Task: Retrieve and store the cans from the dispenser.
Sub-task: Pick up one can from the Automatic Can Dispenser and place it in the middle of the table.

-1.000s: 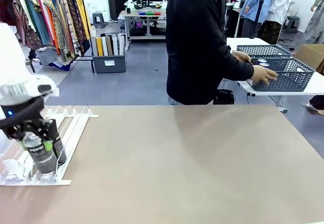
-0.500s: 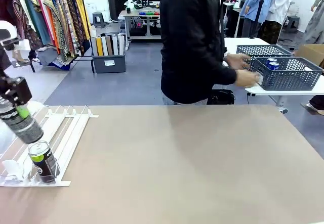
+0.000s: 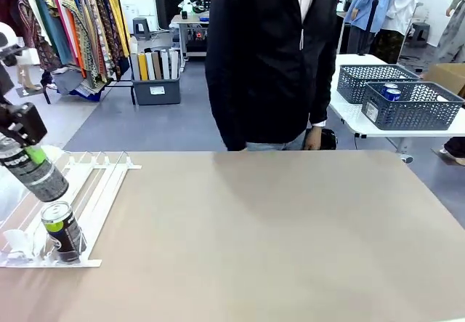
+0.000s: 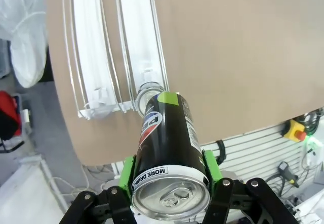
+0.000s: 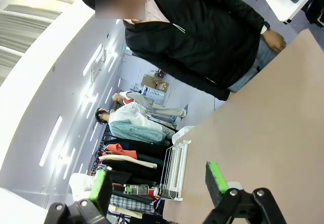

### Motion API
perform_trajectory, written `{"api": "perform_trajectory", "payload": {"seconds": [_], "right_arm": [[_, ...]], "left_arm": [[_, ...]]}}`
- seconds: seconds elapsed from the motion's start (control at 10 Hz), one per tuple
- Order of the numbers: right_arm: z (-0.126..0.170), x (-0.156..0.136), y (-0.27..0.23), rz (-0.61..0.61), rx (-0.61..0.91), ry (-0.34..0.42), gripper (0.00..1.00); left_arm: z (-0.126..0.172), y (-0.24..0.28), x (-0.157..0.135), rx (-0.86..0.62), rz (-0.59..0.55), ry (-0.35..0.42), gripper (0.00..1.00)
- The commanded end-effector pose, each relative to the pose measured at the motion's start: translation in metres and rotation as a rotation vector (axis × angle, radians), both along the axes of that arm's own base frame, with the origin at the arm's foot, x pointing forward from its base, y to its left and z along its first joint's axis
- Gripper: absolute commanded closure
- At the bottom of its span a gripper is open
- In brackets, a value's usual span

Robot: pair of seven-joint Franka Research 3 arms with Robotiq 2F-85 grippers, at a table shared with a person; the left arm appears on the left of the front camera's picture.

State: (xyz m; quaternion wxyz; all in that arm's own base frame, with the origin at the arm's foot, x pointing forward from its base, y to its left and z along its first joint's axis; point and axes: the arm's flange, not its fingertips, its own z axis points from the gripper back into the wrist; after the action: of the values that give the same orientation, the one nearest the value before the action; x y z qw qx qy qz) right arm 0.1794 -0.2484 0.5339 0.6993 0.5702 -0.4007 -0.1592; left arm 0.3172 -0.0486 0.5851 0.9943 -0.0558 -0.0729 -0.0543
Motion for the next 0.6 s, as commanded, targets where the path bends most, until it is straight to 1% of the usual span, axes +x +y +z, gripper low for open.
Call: {"api": "perform_trajectory", "payload": {"seconds": [0.0,0.1,0.2,0.3,0.4,0.5], "right_arm": [[0.002,0.002,0.0,-0.002,-0.002,-0.036,0.0],[0.002,0.002,0.0,-0.002,-0.002,-0.036,0.0],[0.002,0.002,0.0,-0.002,-0.002,-0.036,0.0],[0.002,0.002,0.0,-0.002,-0.002,-0.036,0.0],[0.002,0.002,0.0,-0.002,-0.002,-0.036,0.0],[0.002,0.002,0.0,-0.002,-0.002,-0.036,0.0]], "left_arm": [[0.007,0.002,-0.001,0.016,0.01,-0.014,1.0],[0.0,0.0,0.0,0.0,0.0,0.0,1.0],[-0.005,0.005,-0.003,-0.118,-0.048,-0.06,1.0],[-0.007,-0.013,0.011,-0.152,-0.072,-0.075,1.0],[-0.006,-0.048,0.034,-0.14,-0.096,-0.072,1.0],[-0.006,-0.095,0.055,-0.125,-0.189,-0.071,1.0]]}}
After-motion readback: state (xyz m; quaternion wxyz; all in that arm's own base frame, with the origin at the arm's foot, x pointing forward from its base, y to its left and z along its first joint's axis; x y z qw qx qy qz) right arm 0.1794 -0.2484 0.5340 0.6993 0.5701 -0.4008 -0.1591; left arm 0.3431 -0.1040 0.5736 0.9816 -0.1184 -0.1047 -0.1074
